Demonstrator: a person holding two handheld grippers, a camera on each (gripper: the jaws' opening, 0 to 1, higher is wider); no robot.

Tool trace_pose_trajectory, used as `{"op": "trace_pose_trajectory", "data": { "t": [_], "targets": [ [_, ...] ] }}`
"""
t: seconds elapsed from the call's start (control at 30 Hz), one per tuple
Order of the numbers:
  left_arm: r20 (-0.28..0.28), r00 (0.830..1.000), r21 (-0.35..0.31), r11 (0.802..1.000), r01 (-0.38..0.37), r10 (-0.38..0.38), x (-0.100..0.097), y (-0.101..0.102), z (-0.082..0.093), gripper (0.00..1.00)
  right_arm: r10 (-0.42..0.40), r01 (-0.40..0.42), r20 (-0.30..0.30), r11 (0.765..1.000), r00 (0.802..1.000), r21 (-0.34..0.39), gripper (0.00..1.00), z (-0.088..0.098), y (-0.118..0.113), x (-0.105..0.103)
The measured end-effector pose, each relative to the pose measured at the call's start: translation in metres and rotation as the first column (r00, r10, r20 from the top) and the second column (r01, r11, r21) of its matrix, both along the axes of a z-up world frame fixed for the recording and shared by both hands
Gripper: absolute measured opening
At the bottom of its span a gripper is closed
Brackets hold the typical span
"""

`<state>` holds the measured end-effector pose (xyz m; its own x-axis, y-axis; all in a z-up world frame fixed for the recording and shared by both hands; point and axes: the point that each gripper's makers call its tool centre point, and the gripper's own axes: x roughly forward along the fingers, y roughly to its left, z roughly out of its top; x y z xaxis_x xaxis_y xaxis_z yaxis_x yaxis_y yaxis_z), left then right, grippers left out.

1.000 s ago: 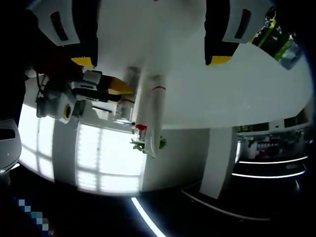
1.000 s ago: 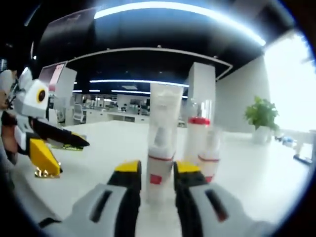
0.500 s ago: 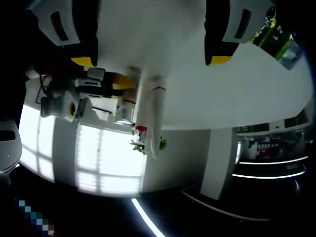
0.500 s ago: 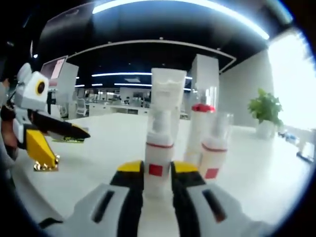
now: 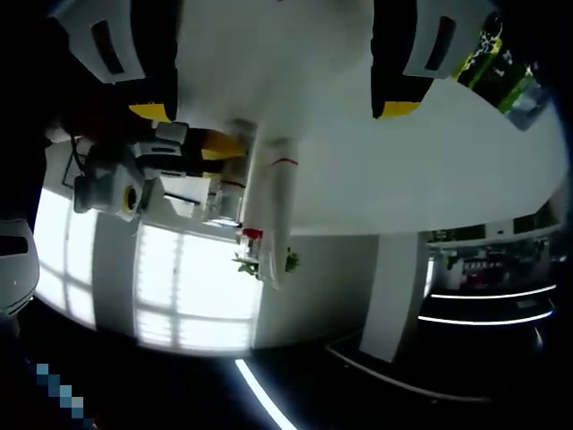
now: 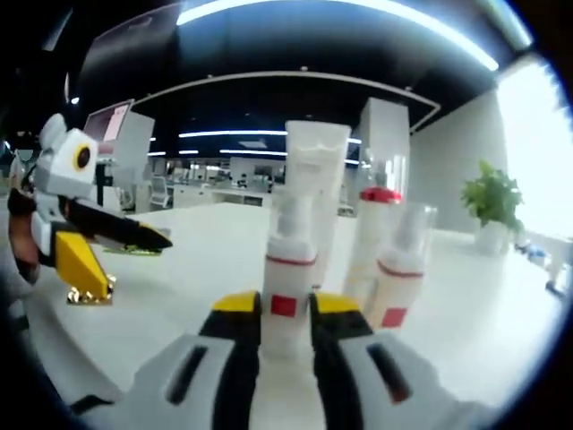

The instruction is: Arrange the skincare products in the storage area until every visible bottle or jar stands upright without overlapping.

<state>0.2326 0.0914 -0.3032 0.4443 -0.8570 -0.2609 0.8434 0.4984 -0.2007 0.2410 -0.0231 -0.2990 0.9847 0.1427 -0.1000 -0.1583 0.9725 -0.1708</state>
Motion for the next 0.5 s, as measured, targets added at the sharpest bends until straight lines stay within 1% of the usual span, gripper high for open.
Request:
{"op": "trace_pose_trajectory", "data": {
  "t": [0.07,0.13,0.2,0.27,0.3,0.33,0.37,0.4,0.43,0.47,0.5],
  "targets": [
    [0.000,1.000,-0.005,1.000,-0.007,0.007,0.000,0.002,-0.001,0.91,0.004,-0.004,0.001,1.000,1.000,-0.002,0.22,0.000,0.001,0.000],
    [0.000,1.000,-0.010,1.000,-0.016,0.016,0.000,0.003,-0.001,0.91,0.018,-0.018,0.012,1.000,1.000,-0.004,0.29,0.002,0.003,-0.001],
    [0.002,1.000,-0.012,1.000,-0.027,0.027,0.000,0.006,-0.001,0.91,0.026,-0.026,0.017,1.000,1.000,-0.004,0.34,0.003,0.005,-0.002],
    [0.005,0.999,-0.009,0.999,-0.040,0.040,0.000,0.009,0.000,0.91,0.019,-0.018,0.041,1.000,0.999,-0.024,0.34,0.010,0.003,-0.003],
    [0.009,0.999,-0.008,0.999,-0.048,0.048,0.000,0.012,0.001,0.91,0.015,-0.013,0.053,0.999,0.999,-0.033,0.36,0.014,0.002,-0.004],
    [0.013,0.998,-0.008,0.998,-0.056,0.056,0.001,0.015,0.002,0.91,0.046,-0.043,0.061,0.997,0.997,-0.057,0.39,0.018,0.006,-0.004],
    [0.016,0.998,-0.008,0.998,-0.065,0.065,0.002,0.017,0.003,0.91,0.071,-0.068,0.067,0.996,0.995,-0.054,0.44,0.023,0.009,-0.006],
    [0.020,0.997,-0.008,0.997,-0.073,0.073,0.003,0.020,0.004,0.91,0.067,-0.063,0.078,0.997,0.995,-0.052,0.49,0.028,0.008,-0.005],
    [0.026,0.996,-0.005,0.997,-0.080,0.080,0.004,0.023,0.006,0.91,0.072,-0.066,0.086,0.995,0.994,-0.071,0.50,0.031,0.008,-0.005],
    [0.038,0.995,0.003,0.995,-0.095,0.095,0.007,0.028,0.007,0.91,0.073,-0.064,0.085,0.992,0.994,-0.105,0.49,0.033,0.007,-0.005],
    [0.046,0.993,0.006,0.994,-0.111,0.111,0.010,0.033,0.009,0.92,0.068,-0.057,0.092,0.991,0.993,-0.121,0.47,0.036,0.005,-0.004]
  ]
}}
